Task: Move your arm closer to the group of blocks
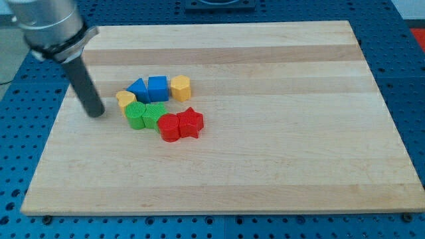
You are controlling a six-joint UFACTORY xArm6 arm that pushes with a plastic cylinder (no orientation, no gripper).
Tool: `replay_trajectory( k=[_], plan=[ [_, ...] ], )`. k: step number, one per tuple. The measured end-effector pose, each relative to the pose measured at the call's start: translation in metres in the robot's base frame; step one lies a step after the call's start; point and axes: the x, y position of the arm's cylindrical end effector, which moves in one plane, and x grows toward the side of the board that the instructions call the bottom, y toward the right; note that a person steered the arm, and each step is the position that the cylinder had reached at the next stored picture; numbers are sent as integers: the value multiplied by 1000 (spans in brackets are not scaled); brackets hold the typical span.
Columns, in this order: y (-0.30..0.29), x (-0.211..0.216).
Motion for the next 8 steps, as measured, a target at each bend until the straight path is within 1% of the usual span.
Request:
replay_trajectory(
  k=[1, 2, 3, 4, 5, 6, 8],
  plan=[
    [23, 69],
    [116, 115],
    [229, 98],
    [323, 55],
    [314, 11],
    [270, -9],
    [200, -20]
  ],
)
